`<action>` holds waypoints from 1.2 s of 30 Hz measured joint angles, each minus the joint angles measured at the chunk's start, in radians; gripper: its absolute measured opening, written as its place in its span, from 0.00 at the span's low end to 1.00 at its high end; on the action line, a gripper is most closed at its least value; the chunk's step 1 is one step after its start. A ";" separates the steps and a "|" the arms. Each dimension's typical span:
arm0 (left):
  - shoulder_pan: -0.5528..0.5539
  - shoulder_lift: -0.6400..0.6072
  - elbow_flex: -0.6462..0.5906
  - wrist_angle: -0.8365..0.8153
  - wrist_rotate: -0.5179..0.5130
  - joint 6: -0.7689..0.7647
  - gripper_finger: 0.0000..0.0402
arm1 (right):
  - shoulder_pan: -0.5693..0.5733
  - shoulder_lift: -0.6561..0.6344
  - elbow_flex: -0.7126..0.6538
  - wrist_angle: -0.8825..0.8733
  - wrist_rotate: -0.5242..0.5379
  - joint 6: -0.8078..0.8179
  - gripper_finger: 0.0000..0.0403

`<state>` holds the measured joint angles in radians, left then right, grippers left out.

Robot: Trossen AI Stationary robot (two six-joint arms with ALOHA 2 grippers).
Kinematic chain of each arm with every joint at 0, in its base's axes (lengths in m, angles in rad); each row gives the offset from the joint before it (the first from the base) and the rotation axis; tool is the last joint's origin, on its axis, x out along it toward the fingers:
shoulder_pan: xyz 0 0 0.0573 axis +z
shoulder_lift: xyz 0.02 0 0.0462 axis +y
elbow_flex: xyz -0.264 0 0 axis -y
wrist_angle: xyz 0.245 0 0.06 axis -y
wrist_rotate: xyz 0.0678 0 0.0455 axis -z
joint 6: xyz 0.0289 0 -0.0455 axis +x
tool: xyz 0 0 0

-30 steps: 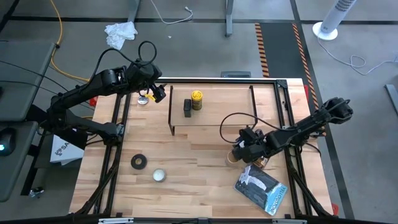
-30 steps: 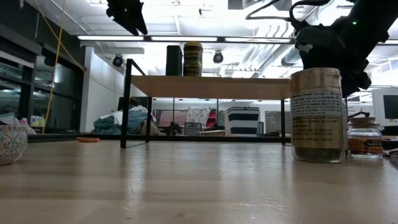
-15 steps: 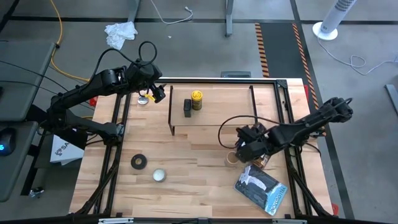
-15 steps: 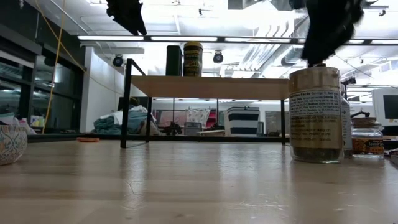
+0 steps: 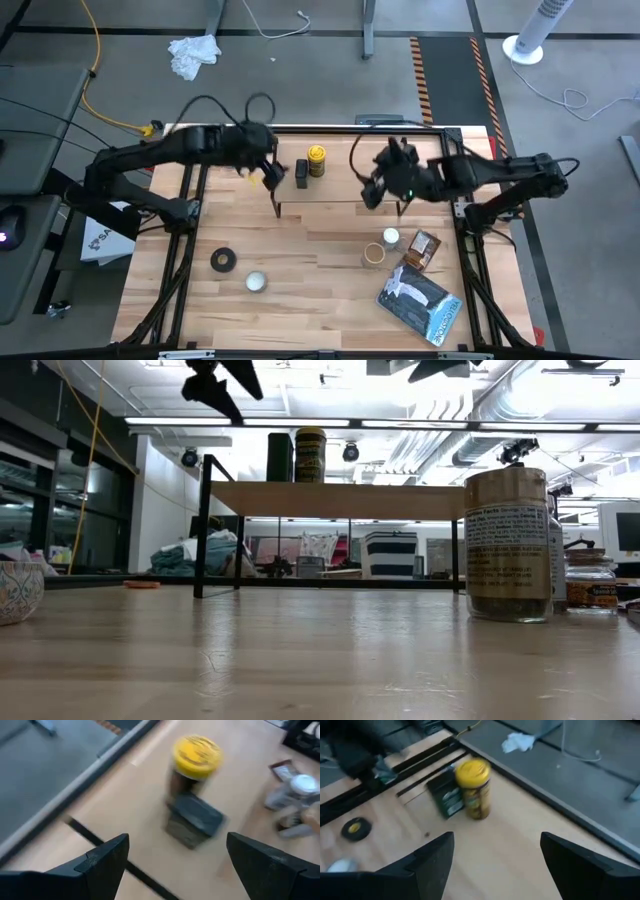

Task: Shelf spices
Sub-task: Remove the black seasoning can from the shelf

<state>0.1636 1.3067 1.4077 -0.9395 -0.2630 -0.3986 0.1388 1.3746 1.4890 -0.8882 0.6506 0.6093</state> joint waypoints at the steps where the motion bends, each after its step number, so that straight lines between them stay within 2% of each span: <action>1: -0.035 0.012 0.001 -0.004 -0.039 -0.050 0.82 | -0.017 0.000 0.012 -0.001 0.000 -0.023 0.73; 7: -0.181 0.060 0.001 0.009 -0.331 -0.438 0.82 | -0.076 0.000 0.047 -0.005 -0.004 -0.094 0.73; 10: -0.216 0.096 0.001 0.008 -0.412 -0.569 0.82 | -0.092 0.000 0.047 -0.006 -0.006 -0.095 0.73; 18: -0.233 0.210 0.003 0.020 -0.427 -0.724 0.82 | -0.108 0.000 0.048 -0.006 -0.015 -0.094 0.73; 36: -0.202 0.358 0.037 0.037 -0.416 -0.752 0.80 | -0.108 0.000 0.048 -0.005 -0.015 -0.091 0.73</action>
<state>-0.0383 1.6647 1.4445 -0.9022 -0.6788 -1.1501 0.0307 1.3750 1.5368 -0.8936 0.6353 0.5186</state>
